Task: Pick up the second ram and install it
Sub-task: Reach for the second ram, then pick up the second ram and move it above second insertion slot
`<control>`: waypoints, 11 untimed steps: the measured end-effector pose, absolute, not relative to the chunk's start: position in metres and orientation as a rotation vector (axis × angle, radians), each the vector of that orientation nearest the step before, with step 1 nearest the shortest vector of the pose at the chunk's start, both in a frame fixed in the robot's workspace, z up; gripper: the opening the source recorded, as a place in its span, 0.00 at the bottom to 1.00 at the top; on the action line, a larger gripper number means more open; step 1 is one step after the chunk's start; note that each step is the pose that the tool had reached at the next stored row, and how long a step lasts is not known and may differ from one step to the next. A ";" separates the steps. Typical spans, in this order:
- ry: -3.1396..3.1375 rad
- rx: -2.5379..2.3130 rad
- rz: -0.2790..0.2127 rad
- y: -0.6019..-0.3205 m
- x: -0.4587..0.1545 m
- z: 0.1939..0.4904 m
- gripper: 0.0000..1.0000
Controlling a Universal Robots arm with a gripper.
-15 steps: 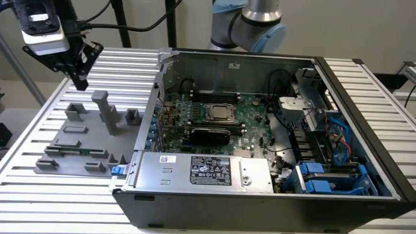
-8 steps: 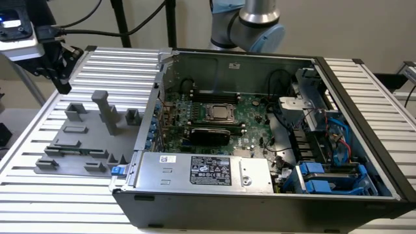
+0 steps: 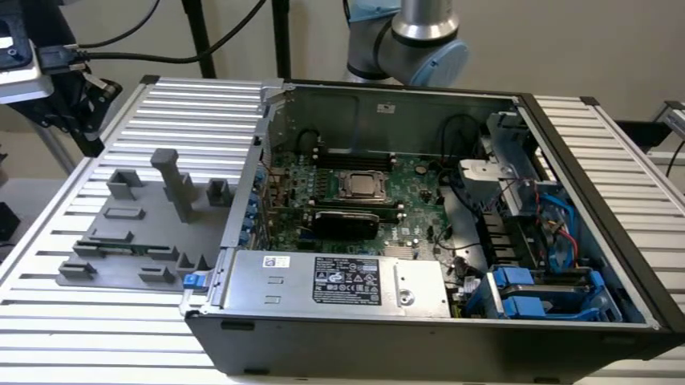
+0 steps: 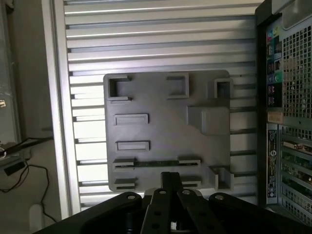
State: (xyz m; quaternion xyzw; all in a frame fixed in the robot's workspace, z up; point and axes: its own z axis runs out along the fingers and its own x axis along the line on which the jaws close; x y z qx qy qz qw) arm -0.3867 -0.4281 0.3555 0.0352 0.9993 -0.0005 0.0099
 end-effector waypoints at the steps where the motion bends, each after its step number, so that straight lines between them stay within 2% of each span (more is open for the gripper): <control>1: 3.120 0.110 -0.002 -0.428 -0.387 0.356 0.11; 11: 3.120 0.110 -0.002 -0.428 -0.387 0.356 0.11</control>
